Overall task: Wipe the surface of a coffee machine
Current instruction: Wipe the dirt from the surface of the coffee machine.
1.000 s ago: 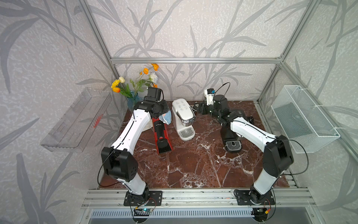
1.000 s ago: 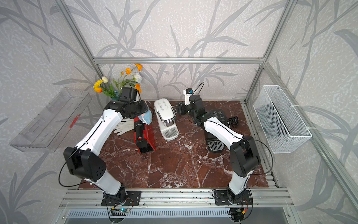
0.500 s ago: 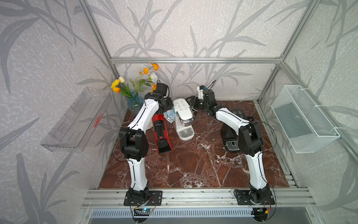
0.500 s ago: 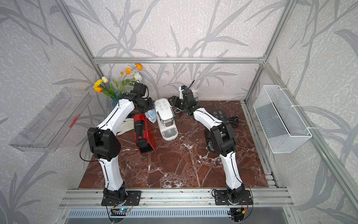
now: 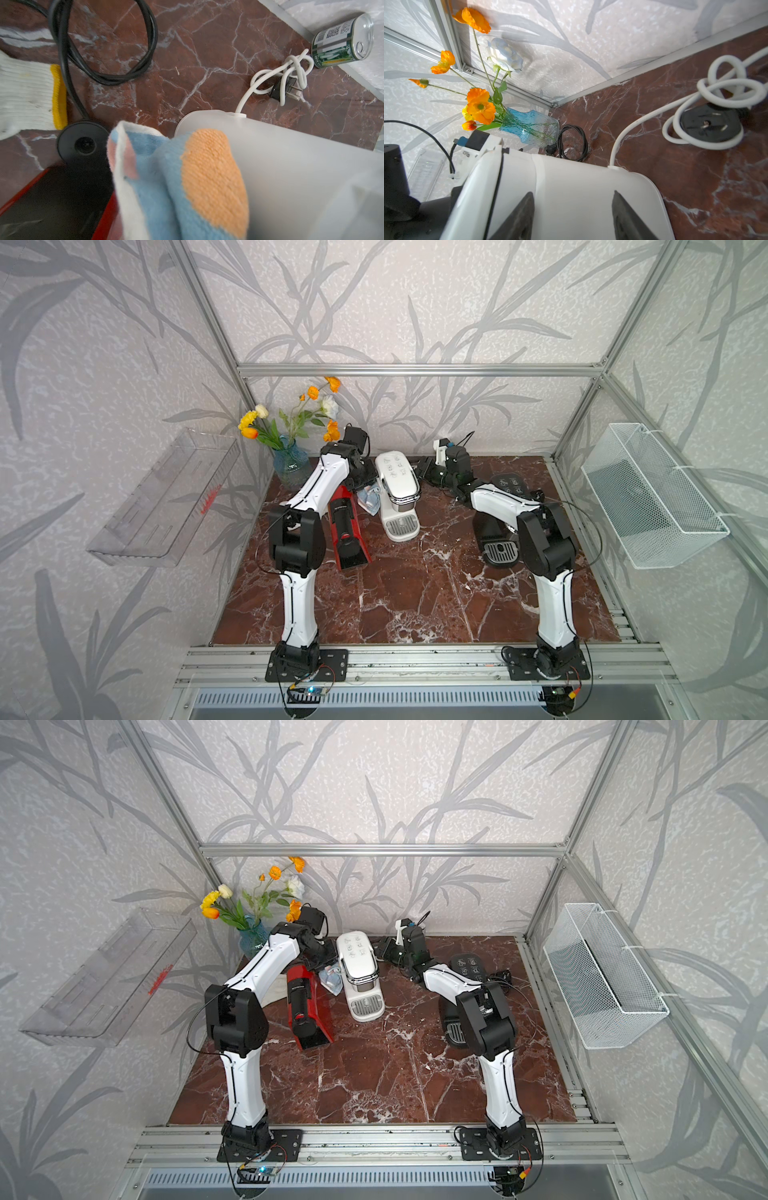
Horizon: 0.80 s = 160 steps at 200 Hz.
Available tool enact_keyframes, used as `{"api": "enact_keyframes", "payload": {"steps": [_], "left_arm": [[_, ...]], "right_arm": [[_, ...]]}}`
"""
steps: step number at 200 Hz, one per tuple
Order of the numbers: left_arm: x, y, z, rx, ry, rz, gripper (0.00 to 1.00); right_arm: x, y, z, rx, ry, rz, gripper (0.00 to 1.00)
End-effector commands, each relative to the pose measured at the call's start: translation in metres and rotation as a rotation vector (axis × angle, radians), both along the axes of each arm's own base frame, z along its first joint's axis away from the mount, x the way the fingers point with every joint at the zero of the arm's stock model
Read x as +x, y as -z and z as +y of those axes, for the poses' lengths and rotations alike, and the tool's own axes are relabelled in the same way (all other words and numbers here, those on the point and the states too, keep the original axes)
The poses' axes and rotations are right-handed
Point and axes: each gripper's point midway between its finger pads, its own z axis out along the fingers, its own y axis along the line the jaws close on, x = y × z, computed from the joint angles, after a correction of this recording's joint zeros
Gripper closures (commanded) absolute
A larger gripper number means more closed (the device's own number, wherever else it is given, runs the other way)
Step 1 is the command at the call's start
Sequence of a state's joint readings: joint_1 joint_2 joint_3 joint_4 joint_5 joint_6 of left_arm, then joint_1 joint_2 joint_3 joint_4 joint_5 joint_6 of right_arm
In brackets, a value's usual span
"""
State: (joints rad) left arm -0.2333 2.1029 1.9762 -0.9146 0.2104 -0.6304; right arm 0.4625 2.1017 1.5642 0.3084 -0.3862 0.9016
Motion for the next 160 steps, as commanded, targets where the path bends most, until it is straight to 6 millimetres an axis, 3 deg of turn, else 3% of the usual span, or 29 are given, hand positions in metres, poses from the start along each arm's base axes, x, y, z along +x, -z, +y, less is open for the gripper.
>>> {"api": "enact_keyframes", "payload": {"steps": [1,58,97,160], "left_arm": [[-0.009,-0.003,-0.079,-0.15,0.144,-0.012,1.0],[-0.018,-0.003,-0.117,-0.199,0.214,0.001,1.0],[-0.02,-0.009,-0.101,-0.179,0.242,-0.035,1.0],[-0.024,-0.011,-0.071,-0.409,0.212,-0.125,1.0]], "right_arm": [[-0.051,-0.056,0.044,0.065,-0.149,-0.072,0.41],[-0.055,-0.068,0.026,0.031,-0.115,-0.079,0.41],[-0.057,-0.046,0.011,0.011,-0.103,-0.053,0.41],[-0.072,-0.01,-0.025,-0.052,-0.108,-0.003,0.41]]}}
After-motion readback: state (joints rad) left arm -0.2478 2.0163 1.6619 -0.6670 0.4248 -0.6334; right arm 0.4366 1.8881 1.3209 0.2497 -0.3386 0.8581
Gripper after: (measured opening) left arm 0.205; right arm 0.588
